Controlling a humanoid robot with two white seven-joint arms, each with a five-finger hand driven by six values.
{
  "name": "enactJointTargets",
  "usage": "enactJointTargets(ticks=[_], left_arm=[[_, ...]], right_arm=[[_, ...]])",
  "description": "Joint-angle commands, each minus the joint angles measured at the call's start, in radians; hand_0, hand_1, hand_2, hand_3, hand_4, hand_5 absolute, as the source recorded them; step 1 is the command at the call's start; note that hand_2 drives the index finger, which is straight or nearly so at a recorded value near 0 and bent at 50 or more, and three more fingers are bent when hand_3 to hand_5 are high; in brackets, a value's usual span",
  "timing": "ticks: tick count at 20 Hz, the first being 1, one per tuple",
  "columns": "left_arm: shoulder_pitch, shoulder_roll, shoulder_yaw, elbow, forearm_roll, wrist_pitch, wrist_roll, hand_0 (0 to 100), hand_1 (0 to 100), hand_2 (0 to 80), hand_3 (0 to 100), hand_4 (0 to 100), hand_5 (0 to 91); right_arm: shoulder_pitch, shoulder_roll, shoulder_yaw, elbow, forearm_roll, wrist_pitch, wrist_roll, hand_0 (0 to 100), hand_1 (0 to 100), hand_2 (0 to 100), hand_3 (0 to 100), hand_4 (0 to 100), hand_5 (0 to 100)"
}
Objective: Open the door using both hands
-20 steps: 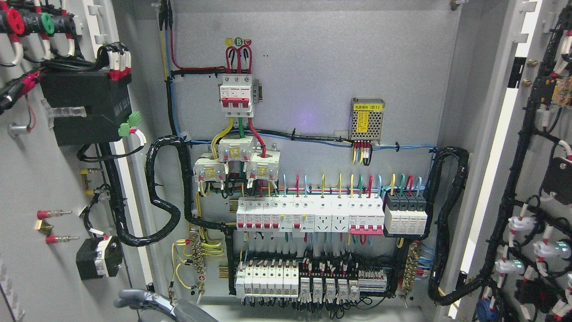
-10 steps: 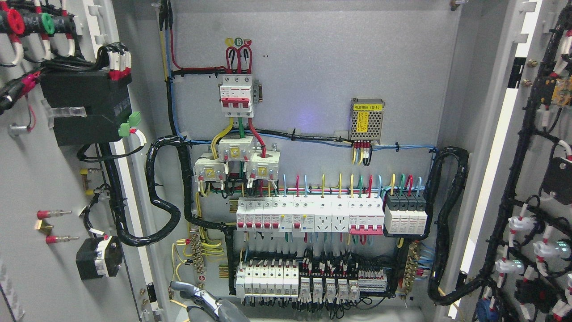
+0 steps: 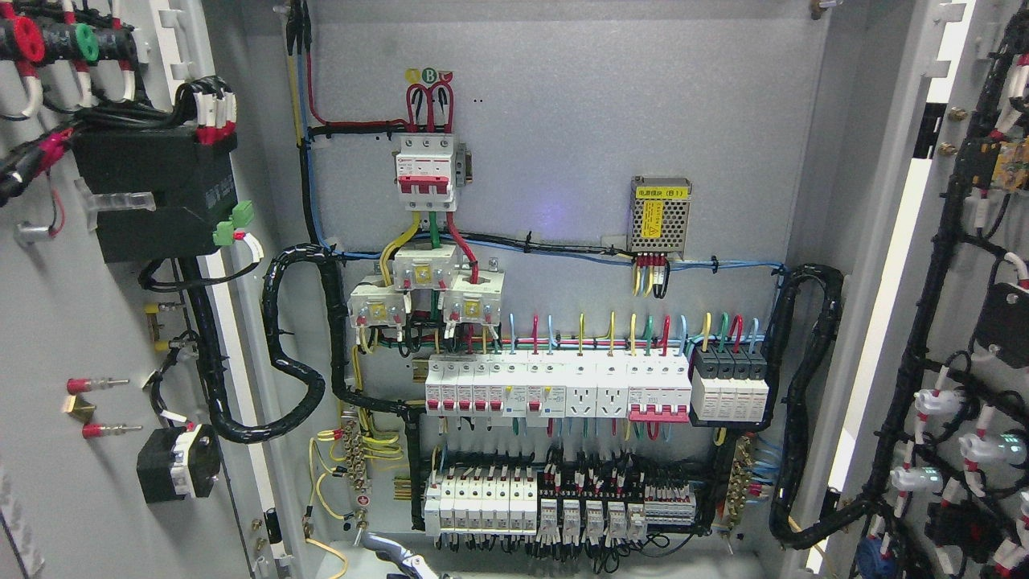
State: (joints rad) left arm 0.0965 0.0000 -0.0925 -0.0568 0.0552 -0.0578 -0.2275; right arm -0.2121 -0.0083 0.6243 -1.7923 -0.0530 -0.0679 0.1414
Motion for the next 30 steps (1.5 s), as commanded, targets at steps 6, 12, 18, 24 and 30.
enactJointTargets(ticks=[6, 12, 18, 24, 30], left_arm=[[-0.027, -0.031, 0.000, 0.000, 0.000, 0.000, 0.000, 12, 39, 0.0, 0, 0, 0.0], [-0.032, -0.032, -0.009, -0.018, -0.003, 0.000, 0.000, 12, 39, 0.0, 0, 0, 0.0], [-0.003, -0.025, -0.102, -0.200, -0.002, -0.022, 0.000, 12, 39, 0.0, 0, 0, 0.0], [0.146, 0.021, -0.223, -0.598, 0.003, -0.056, 0.000, 12, 39, 0.0, 0, 0, 0.0], [0.273, 0.110, -0.318, -0.880, 0.005, -0.210, 0.000, 12, 39, 0.0, 0, 0, 0.0]], right_arm=[[0.191, -0.052, -0.142, -0.162, 0.126, -0.078, 0.003, 44, 0, 0, 0, 0, 0], [0.309, -0.056, -0.225, -0.231, 0.145, -0.170, 0.001, 43, 0, 0, 0, 0, 0], [0.424, -0.071, -0.354, -0.260, 0.145, -0.282, 0.000, 43, 0, 0, 0, 0, 0], [0.485, -0.079, -0.452, -0.265, 0.143, -0.357, 0.000, 44, 0, 0, 0, 0, 0], [0.545, -0.114, -0.547, -0.265, 0.142, -0.398, -0.002, 45, 0, 0, 0, 0, 0]])
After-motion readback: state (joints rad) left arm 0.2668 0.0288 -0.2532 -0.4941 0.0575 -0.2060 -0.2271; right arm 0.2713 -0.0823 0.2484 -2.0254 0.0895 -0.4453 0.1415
